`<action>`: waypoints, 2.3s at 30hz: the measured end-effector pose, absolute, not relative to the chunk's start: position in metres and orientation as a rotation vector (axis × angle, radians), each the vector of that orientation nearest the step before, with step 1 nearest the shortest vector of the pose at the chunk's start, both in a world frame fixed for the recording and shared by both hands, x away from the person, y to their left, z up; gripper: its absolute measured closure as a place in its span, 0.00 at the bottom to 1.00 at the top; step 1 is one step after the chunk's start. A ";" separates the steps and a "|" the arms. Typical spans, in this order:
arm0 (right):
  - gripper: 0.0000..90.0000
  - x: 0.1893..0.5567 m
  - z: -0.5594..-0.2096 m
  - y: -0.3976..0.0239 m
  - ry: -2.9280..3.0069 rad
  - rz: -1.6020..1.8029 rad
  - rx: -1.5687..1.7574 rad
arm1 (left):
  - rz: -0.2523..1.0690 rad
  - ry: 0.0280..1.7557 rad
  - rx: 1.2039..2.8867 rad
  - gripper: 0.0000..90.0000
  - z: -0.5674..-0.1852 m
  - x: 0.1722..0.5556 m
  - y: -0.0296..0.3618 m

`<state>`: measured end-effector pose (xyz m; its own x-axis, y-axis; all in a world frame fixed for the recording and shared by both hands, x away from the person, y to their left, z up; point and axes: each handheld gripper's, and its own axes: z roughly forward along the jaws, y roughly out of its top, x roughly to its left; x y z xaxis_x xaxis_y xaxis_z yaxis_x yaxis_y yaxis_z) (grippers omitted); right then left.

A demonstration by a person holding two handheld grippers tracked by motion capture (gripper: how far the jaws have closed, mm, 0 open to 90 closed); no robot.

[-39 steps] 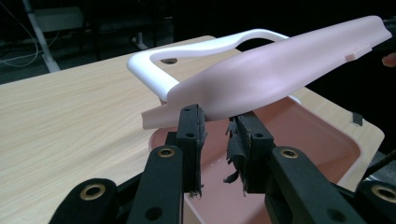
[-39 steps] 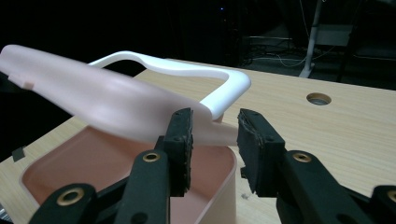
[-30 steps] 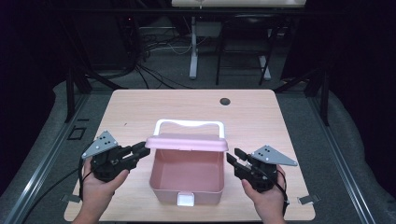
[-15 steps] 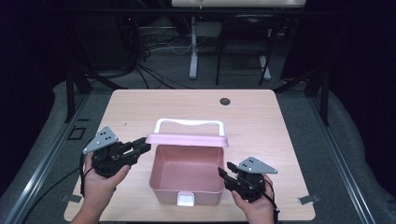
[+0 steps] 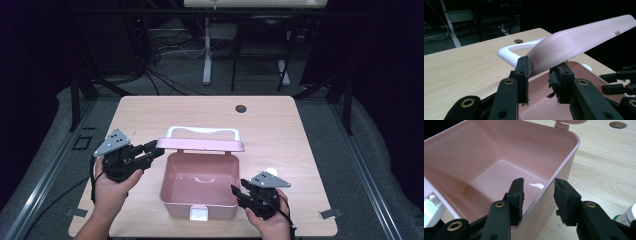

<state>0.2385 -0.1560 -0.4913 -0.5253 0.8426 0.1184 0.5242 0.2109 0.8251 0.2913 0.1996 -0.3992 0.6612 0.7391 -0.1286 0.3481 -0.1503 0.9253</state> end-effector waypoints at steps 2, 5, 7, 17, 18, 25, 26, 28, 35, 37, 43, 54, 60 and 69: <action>0.66 0.239 -0.491 -0.156 2.136 1.231 1.274 | 0.432 0.882 1.747 0.76 -0.399 0.292 0.199; 0.67 0.240 -0.491 -0.157 2.136 1.230 1.272 | 0.437 0.877 1.747 0.74 -0.399 0.295 0.198; 0.67 0.240 -0.492 -0.157 2.135 1.232 1.273 | 0.443 0.877 1.746 0.74 -0.400 0.296 0.197; 0.68 0.243 -0.492 -0.159 2.131 1.245 1.285 | 0.465 0.884 1.742 0.74 -0.401 0.307 0.193; 0.68 0.244 -0.493 -0.159 2.131 1.247 1.284 | 0.468 0.885 1.739 0.74 -0.401 0.308 0.192; 0.68 0.245 -0.493 -0.160 2.131 1.246 1.278 | 0.473 0.899 1.726 0.75 -0.402 0.317 0.191; 0.68 0.245 -0.493 -0.160 2.130 1.247 1.278 | 0.473 0.904 1.721 0.75 -0.402 0.318 0.191; 0.68 0.245 -0.493 -0.160 2.126 1.248 1.279 | 0.475 0.913 1.720 0.76 -0.403 0.320 0.190; 0.68 0.244 -0.495 -0.160 2.114 1.266 1.281 | 0.489 0.916 1.726 0.77 -0.406 0.327 0.189; 0.68 0.243 -0.495 -0.160 2.113 1.268 1.282 | 0.490 0.918 1.731 0.77 -0.407 0.329 0.188; 0.67 0.243 -0.495 -0.160 2.112 1.270 1.281 | 0.501 0.914 1.734 0.79 -0.409 0.331 0.187; 0.66 0.243 -0.497 -0.160 2.114 1.276 1.279 | 0.498 0.933 1.720 0.84 -0.417 0.338 0.188; 0.66 0.243 -0.498 -0.160 2.111 1.279 1.277 | 0.501 0.950 1.720 0.85 -0.420 0.341 0.188; 0.66 0.244 -0.500 -0.159 2.127 1.263 1.286 | 0.500 0.956 1.734 0.87 -0.424 0.345 0.188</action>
